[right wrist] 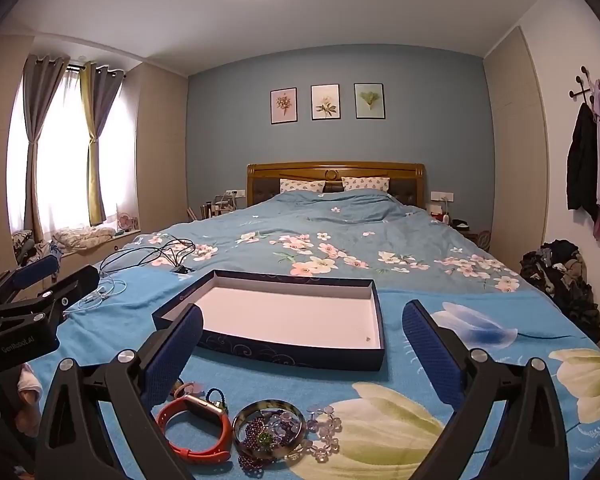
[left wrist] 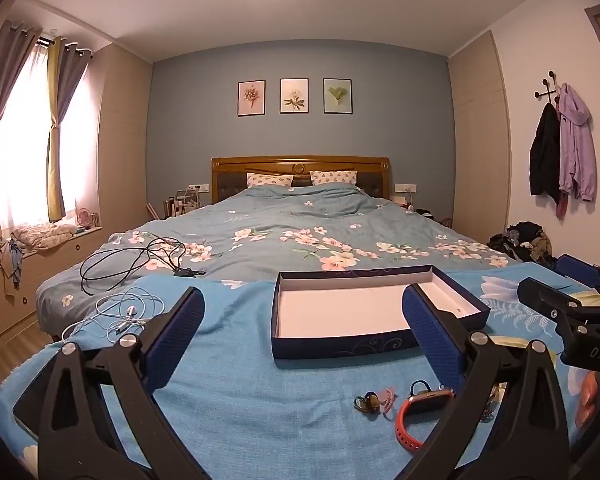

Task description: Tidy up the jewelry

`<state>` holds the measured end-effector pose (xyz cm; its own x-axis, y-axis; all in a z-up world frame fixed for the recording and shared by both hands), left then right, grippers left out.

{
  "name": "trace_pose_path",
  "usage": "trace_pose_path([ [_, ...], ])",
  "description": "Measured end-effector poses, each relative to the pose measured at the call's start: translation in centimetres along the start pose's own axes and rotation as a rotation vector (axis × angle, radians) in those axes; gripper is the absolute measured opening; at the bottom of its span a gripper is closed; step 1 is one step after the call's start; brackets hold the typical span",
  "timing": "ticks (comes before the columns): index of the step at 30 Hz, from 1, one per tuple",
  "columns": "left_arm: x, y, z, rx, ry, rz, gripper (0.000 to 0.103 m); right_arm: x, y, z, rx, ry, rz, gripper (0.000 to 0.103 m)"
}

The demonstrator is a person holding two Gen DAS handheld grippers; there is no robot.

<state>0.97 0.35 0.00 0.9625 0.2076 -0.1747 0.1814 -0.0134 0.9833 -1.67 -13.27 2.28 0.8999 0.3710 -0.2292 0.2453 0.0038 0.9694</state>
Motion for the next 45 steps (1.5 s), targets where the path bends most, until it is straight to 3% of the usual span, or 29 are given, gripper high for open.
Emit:
trace_pose_path([
  [45,0.02,-0.02,0.37,0.001,-0.004,-0.001,0.097,-0.03,0.34,0.04,0.008,-0.001,0.004,0.096],
])
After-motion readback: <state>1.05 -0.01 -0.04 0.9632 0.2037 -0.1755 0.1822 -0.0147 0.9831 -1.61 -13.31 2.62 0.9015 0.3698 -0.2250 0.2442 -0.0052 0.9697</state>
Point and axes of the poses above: each gripper's, at about its wrist camera, not at the fingertips, and x roughly the way its jaws point, z to its right, y to its top, the point moved 1 cm from there along x, roughly the way its jaws point, and after that the axes turned 12 degrees about y, right-handed, at the moved point
